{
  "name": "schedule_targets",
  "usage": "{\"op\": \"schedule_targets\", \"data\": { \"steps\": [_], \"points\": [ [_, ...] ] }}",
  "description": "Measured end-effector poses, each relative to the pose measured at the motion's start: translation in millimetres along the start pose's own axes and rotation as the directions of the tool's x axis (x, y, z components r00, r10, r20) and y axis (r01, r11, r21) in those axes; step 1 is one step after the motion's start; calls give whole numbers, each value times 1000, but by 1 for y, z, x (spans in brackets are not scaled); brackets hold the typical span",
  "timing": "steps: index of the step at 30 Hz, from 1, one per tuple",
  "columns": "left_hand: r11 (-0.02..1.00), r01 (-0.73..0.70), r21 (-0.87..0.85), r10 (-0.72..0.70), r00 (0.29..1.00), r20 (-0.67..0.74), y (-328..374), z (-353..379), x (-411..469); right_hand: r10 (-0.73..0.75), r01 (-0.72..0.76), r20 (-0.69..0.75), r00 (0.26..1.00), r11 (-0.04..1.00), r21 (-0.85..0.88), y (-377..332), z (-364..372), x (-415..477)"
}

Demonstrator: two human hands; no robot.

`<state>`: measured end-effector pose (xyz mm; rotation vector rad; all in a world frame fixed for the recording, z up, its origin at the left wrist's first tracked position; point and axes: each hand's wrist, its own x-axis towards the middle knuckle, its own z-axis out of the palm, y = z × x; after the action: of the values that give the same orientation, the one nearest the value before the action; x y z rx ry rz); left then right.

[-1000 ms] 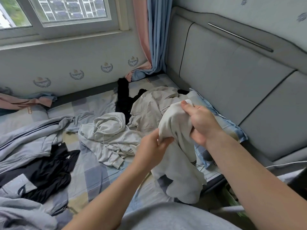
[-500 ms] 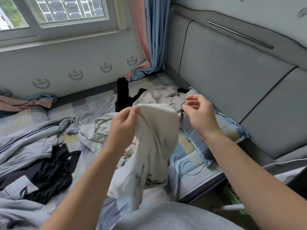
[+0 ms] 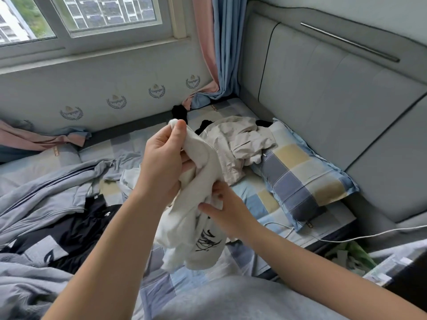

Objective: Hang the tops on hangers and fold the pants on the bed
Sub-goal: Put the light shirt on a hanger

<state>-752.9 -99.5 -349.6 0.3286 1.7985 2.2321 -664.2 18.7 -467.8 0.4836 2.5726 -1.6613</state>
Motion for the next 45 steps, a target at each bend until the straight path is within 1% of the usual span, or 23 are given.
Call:
{"op": "schedule_targets", "data": {
  "steps": [3,5,7,9,11,14,16,18,19,21,22,24,26,27,28,30,32,34,37,40,41,43,45],
  "points": [
    [1000,17,-4,-17,1000,17,1,1,-4,-15,13,-58,998,999,-31,14,-8,7],
    [1000,11,-15,-10,1000,25,0,1,-5,-55,46,-64,996,990,-133,27,-15,13],
    [1000,1,-18,-1,1000,23,0,-1,-4,-27,7,-96,995,980,-197,37,-26,17],
    [1000,7,-20,-7,1000,-17,-1,-7,1,21,-47,-159,987,986,-162,42,-44,20],
    [999,42,-26,-44,995,-88,-7,-14,9,28,-64,-237,971,987,-148,40,-66,23],
    [991,127,-28,-130,979,-158,-26,-21,20,-21,-43,-337,941,983,-181,28,-101,25],
    [976,208,60,-197,969,-152,-44,-21,22,-26,-32,-367,930,988,-149,16,-119,28],
    [940,285,186,-272,958,-94,-62,-17,18,39,-49,-358,933,999,-22,2,-132,28],
    [917,319,239,-317,947,-47,-69,-15,15,90,-67,-343,935,995,80,-4,-135,28],
    [866,352,355,-403,912,76,-81,-10,6,204,-109,-308,929,948,298,-12,-135,27],
    [837,344,426,-439,886,147,-87,-8,1,252,-129,-283,926,912,388,-16,-133,25],
    [785,294,545,-510,806,300,-101,-2,-11,313,-171,-199,929,838,519,-24,-127,19],
    [795,235,560,-533,711,458,-115,8,-25,343,-216,-100,934,764,608,-34,-121,12],
    [824,193,533,-501,686,527,-123,14,-30,348,-235,-48,936,724,649,-38,-119,9],
    [845,143,515,-458,691,559,-131,20,-35,344,-251,0,939,684,685,-42,-118,6],
    [857,54,513,-367,763,532,-145,28,-40,315,-261,65,947,634,728,-47,-117,3],
    [835,-2,551,-285,854,435,-153,25,-37,257,-236,93,962,609,757,-47,-120,1],
    [809,-32,587,-212,915,343,-153,12,-31,184,-193,99,978,614,765,-42,-129,-1],
    [796,-9,605,-168,957,236,-144,-10,-17,146,-162,81,986,706,690,-29,-144,-2],
    [811,11,585,-121,981,150,-125,-24,-6,166,-149,13,986,842,518,-16,-152,4],
    [806,7,592,-109,985,137,-119,-28,-2,155,-127,-33,987,898,422,-13,-153,8],
    [773,9,634,-112,986,123,-108,-32,5,92,-70,-161,983,988,141,-7,-156,17],
    [760,51,648,-169,978,122,-95,-30,6,25,-53,-250,968,993,-106,-5,-156,28]
  ]
}}
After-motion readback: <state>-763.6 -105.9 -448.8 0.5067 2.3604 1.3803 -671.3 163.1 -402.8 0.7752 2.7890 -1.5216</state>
